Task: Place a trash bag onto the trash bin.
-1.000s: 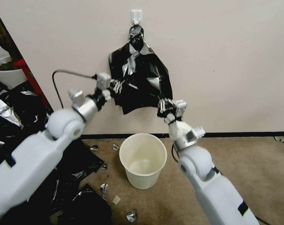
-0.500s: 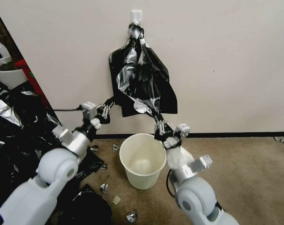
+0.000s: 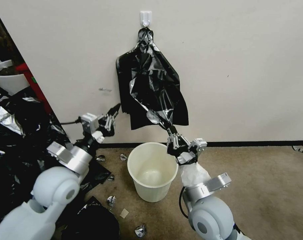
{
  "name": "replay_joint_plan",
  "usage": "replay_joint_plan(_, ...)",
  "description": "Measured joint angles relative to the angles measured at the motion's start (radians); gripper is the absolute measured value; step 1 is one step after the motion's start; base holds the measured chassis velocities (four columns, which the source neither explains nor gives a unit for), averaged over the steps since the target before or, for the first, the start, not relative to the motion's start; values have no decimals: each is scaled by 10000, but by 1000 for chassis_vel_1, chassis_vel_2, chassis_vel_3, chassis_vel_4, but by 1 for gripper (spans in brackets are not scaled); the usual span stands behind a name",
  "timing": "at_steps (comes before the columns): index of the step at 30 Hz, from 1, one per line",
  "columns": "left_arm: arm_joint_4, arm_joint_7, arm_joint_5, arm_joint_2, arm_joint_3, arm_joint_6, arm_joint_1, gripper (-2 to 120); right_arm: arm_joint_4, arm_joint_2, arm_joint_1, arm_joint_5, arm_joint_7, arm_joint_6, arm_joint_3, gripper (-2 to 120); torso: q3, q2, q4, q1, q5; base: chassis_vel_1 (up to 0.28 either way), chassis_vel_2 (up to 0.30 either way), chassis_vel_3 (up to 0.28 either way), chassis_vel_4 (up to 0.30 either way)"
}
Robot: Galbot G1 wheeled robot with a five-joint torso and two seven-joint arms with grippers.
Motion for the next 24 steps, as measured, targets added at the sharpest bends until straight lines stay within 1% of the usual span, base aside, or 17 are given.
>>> replay_joint_plan(1,158,66,-17,203,102,70,-338,12,-37,35,46,-142,-95,52,21,0,0,0,0,0,0,0,0,0,0)
replay_joint_plan(2,158,66,-17,203,102,70,-338,12,-37,35,46,-142,-95,52,21,0,0,0,0,0,0,0,0,0,0)
replay_joint_plan(4,387,142,-48,498,294,249,-914,23,-78,102,109,-335,-185,98,26,0,1,-1,-2,1,-1,0,0,0,0)
replay_joint_plan(5,387,142,-48,498,294,249,-914,23,-78,102,109,-335,-185,98,26,0,1,-1,-2,1,-1,0,0,0,0)
replay_joint_plan(7,589,234,-185,779,537,577,-1646,31,-107,167,150,-463,-231,114,27,0,1,-1,-1,1,-1,0,0,0,0)
replay_joint_plan(8,617,247,-206,807,569,622,-1739,34,-109,173,151,-471,-235,115,27,0,1,-1,-1,1,-1,0,0,0,0)
replay_joint_plan(9,617,247,-206,807,569,622,-1739,34,-109,173,151,-471,-235,115,27,0,1,-1,-1,1,-1,0,0,0,0)
replay_joint_plan(13,1365,730,-209,1175,1291,1313,-3244,57,-125,260,159,-659,-362,136,29,0,1,-2,-1,1,-1,0,0,0,0)
replay_joint_plan(14,1365,730,-209,1175,1291,1313,-3244,57,-125,260,159,-659,-362,136,29,0,1,-2,-1,1,-1,0,0,0,0)
replay_joint_plan(15,1498,822,-155,1213,1448,1385,-3442,60,-126,265,157,-677,-374,135,26,0,1,-2,-1,1,0,0,0,0,0)
replay_joint_plan(16,1693,940,-75,1261,1708,1516,-3766,67,-127,268,149,-703,-388,135,23,0,1,-2,-2,1,-1,0,0,0,0)
replay_joint_plan(17,1693,940,-75,1261,1708,1516,-3766,67,-127,268,149,-703,-388,135,23,0,1,-2,-2,1,-1,0,0,0,0)
replay_joint_plan(19,2044,1079,3,1276,2336,1732,-4306,78,-126,269,151,-744,-403,109,19,0,1,-2,-1,2,0,0,0,0,0)
replay_joint_plan(21,2116,1094,10,1260,2474,1762,-4408,80,-124,271,159,-757,-404,98,21,0,2,-2,-1,1,0,0,0,0,0)
replay_joint_plan(22,2294,1117,12,1173,2868,1813,-4677,88,-124,286,172,-800,-406,83,29,0,1,-2,0,1,0,0,0,0,0)
replay_joint_plan(23,2388,1130,11,1102,3082,1846,-4827,91,-124,301,177,-827,-407,79,38,0,2,-1,-1,1,-1,0,0,0,0)
replay_joint_plan(24,2388,1130,11,1102,3082,1846,-4827,91,-124,301,177,-827,-407,79,38,0,2,-1,-1,1,-1,0,0,0,0)
